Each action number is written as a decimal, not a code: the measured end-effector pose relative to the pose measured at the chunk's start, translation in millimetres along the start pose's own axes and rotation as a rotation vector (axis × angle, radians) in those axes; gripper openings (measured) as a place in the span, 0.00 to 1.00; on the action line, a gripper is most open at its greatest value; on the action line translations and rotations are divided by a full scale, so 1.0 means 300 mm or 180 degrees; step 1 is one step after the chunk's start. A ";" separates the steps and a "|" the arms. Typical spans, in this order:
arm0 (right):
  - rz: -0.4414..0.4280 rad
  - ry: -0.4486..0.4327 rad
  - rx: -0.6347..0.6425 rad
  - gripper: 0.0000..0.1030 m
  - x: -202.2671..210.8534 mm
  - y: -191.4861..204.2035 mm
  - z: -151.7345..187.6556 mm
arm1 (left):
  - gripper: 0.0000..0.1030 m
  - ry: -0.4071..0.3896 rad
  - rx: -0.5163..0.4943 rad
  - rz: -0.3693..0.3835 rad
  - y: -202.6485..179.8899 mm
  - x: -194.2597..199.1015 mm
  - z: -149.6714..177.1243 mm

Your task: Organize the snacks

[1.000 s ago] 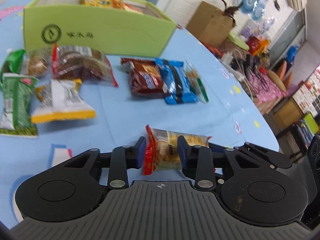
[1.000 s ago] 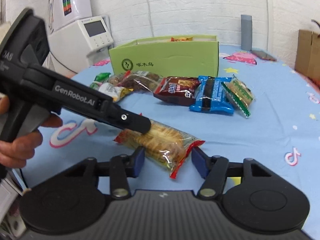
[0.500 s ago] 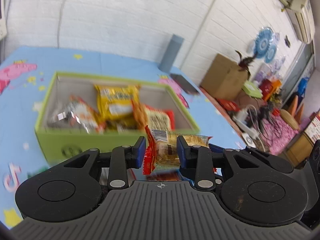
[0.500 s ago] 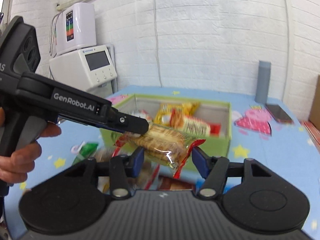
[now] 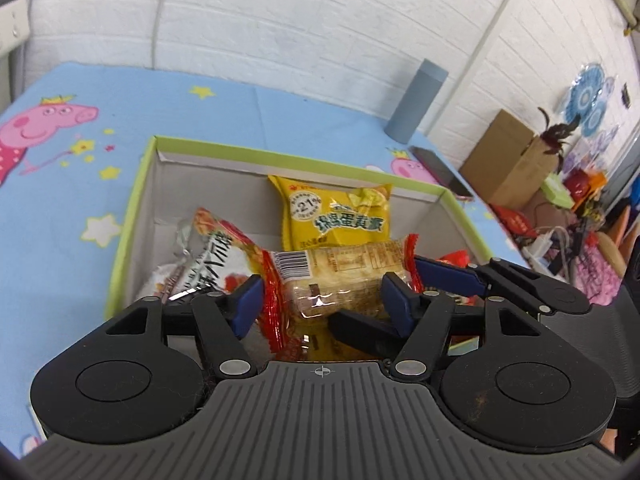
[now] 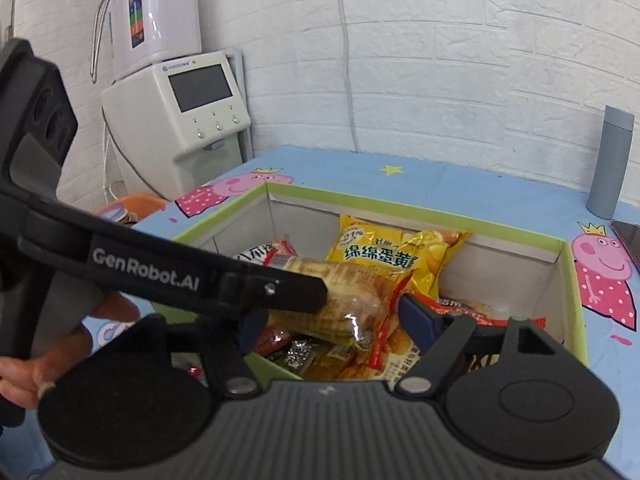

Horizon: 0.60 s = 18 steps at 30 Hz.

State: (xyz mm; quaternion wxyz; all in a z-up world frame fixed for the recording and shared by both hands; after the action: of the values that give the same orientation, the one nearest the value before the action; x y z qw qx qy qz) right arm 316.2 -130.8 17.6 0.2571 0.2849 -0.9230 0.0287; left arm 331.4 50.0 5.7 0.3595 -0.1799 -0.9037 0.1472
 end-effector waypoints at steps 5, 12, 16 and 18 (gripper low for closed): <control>0.0060 -0.0203 0.0023 0.91 0.159 0.042 -0.005 | 0.53 -0.0210 -0.0128 0.0129 -0.069 0.143 0.018; 0.0141 -0.0255 -0.0096 0.91 0.439 0.154 0.207 | 0.68 -0.0509 -0.0227 0.0176 -0.123 0.399 0.205; 0.0135 -0.0050 -0.0444 0.91 0.521 0.217 0.416 | 0.68 -0.0380 -0.0125 0.0124 -0.105 0.445 0.366; 0.0171 0.0054 -0.0573 0.91 0.553 0.244 0.505 | 0.67 -0.0264 -0.0050 0.0043 -0.088 0.448 0.445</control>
State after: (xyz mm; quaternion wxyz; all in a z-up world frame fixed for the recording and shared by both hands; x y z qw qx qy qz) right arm 90.1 -184.7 -25.4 0.2886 0.2355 -0.9269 -0.0452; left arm 140.7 66.1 3.1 0.3192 -0.1825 -0.9178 0.1499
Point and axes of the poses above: each gripper's, at about its wrist camera, not at the fingertips, and x roughly against the way its jaws point, y to its left, z to its underside, the point moved 2 cm from there along -x, roughly the way its jaws point, and after that the axes turned 2 degrees about -y, right-handed, at the moved point
